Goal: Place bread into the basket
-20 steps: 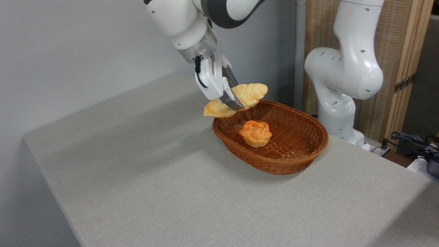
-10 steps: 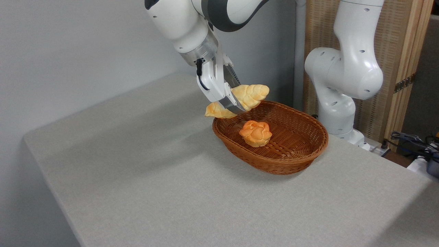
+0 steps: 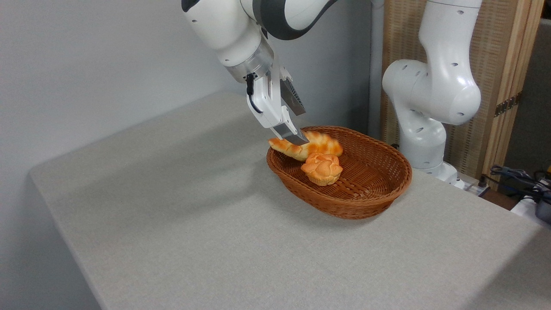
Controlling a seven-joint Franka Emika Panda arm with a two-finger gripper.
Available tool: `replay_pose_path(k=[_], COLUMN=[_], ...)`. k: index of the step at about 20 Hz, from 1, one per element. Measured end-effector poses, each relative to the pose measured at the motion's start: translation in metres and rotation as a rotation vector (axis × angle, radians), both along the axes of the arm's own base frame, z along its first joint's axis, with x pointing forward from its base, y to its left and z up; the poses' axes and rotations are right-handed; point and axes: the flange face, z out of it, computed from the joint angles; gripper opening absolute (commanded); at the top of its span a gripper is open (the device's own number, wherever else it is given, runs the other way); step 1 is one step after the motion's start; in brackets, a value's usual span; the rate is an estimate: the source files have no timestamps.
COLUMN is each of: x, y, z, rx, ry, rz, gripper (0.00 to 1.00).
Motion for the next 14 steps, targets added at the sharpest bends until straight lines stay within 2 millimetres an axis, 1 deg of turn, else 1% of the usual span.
replay_pose_path(k=[2,3,5,7,9,11,14], x=[0.002,0.007,0.020,0.036,0.050,0.064,0.086], y=[0.002,0.005,0.011,0.025,0.045,0.058,0.058], z=[0.004,0.011,0.029,0.050,0.066,0.074,0.073], rx=[0.004,0.014,0.031,0.043,0.044,0.051,0.078], ry=[-0.015,-0.048,-0.141,-0.246,-0.338,-0.419,-0.515], rz=[0.002,0.002,0.007,0.056,0.145,0.257,0.475], gripper=[1.00,1.00,1.00,1.00,1.00,1.00,1.00])
